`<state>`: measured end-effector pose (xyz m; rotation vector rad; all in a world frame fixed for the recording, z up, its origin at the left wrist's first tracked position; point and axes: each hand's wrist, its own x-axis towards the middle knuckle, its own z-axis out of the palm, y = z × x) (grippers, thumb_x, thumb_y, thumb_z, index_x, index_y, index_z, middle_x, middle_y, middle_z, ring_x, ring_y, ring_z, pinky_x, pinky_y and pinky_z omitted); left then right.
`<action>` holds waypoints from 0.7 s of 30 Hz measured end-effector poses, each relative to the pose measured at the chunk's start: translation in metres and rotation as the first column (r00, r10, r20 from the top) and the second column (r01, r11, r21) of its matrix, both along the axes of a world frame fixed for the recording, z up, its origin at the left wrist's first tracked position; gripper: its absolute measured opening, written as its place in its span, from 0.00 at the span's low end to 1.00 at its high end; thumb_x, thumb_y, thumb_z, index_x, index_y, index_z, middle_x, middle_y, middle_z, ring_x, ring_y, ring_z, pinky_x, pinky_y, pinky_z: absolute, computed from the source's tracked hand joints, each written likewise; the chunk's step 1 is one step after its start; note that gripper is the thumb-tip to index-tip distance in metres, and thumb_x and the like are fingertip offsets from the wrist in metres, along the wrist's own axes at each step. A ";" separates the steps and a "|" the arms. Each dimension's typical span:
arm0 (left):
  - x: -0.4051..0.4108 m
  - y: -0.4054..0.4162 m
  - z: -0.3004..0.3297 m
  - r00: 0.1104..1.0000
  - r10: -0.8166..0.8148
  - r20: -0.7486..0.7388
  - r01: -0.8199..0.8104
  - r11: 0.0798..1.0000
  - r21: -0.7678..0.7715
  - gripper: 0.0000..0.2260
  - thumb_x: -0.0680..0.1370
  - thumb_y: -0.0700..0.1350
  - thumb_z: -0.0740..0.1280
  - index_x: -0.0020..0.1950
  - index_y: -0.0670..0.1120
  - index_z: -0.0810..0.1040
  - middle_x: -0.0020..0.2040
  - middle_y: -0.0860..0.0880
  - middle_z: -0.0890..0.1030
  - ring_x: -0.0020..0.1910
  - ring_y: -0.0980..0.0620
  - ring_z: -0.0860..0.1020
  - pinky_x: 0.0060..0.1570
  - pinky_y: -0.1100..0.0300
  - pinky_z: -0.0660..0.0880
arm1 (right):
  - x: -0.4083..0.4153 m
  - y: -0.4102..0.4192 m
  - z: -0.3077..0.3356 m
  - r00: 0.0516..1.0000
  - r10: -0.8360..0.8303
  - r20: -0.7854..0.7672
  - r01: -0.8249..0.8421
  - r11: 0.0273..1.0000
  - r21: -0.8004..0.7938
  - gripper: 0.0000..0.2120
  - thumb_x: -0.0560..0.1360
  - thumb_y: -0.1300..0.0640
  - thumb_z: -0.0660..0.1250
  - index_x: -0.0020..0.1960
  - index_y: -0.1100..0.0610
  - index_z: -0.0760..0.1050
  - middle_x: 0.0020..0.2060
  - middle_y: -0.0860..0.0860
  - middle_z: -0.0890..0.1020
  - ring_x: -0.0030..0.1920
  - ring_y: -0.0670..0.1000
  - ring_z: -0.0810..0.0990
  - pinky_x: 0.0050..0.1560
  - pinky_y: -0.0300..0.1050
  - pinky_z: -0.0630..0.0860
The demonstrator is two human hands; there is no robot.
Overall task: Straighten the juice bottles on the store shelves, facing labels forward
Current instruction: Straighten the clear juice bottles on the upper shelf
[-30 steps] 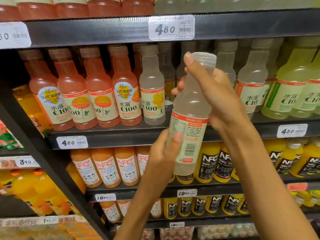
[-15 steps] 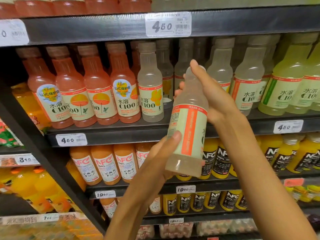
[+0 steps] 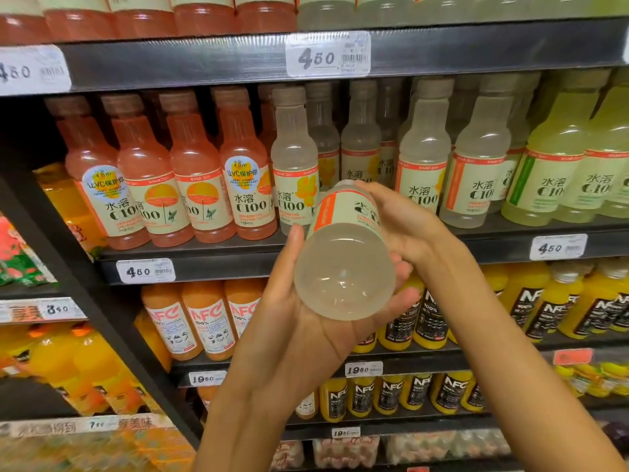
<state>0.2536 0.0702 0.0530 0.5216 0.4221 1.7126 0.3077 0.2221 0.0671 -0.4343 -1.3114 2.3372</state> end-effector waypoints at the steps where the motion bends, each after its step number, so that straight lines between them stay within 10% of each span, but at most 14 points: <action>1: -0.003 -0.002 -0.004 0.999 0.011 0.053 -0.009 0.999 -0.040 0.20 0.52 0.47 0.77 0.38 0.35 0.85 0.42 0.38 0.83 0.45 0.45 0.83 0.51 0.50 0.80 | 0.001 -0.001 -0.001 1.000 -0.005 0.002 0.005 1.000 -0.003 0.11 0.82 0.54 0.54 0.49 0.58 0.73 0.31 0.54 0.79 0.30 0.48 0.79 0.30 0.38 0.77; 5: -0.003 -0.006 -0.015 0.958 -0.258 0.126 0.248 0.965 0.090 0.32 0.61 0.43 0.80 0.62 0.34 0.76 0.59 0.34 0.76 0.58 0.38 0.77 0.61 0.42 0.71 | 0.002 -0.005 0.002 0.991 -0.126 -0.039 0.127 0.992 0.018 0.13 0.80 0.51 0.60 0.49 0.61 0.74 0.35 0.56 0.80 0.37 0.51 0.80 0.35 0.43 0.80; 9: -0.007 -0.004 -0.037 0.953 -0.049 -0.300 0.014 0.993 -0.120 0.38 0.62 0.54 0.78 0.67 0.40 0.72 0.58 0.38 0.81 0.55 0.43 0.81 0.51 0.49 0.79 | 0.011 -0.007 0.017 0.930 -0.214 -0.300 0.276 0.943 0.183 0.11 0.80 0.51 0.59 0.55 0.57 0.74 0.46 0.56 0.85 0.49 0.54 0.83 0.49 0.50 0.82; 14: -0.011 -0.002 -0.050 0.433 0.223 -0.874 -0.339 0.938 0.071 0.25 0.66 0.57 0.72 0.61 0.57 0.72 0.54 0.63 0.81 0.54 0.64 0.79 0.46 0.72 0.75 | 0.024 -0.021 0.031 0.873 -0.134 -0.468 0.360 0.824 0.437 0.16 0.78 0.53 0.58 0.62 0.58 0.71 0.51 0.54 0.84 0.50 0.53 0.83 0.48 0.46 0.79; 21: -0.021 0.014 -0.055 0.222 0.385 -0.896 -0.427 0.864 0.265 0.33 0.65 0.48 0.78 0.66 0.57 0.66 0.58 0.58 0.78 0.57 0.61 0.77 0.50 0.69 0.75 | 0.044 -0.041 0.029 0.860 0.178 -0.479 0.213 0.727 0.653 0.28 0.71 0.52 0.69 0.67 0.59 0.67 0.58 0.54 0.80 0.59 0.55 0.78 0.59 0.50 0.74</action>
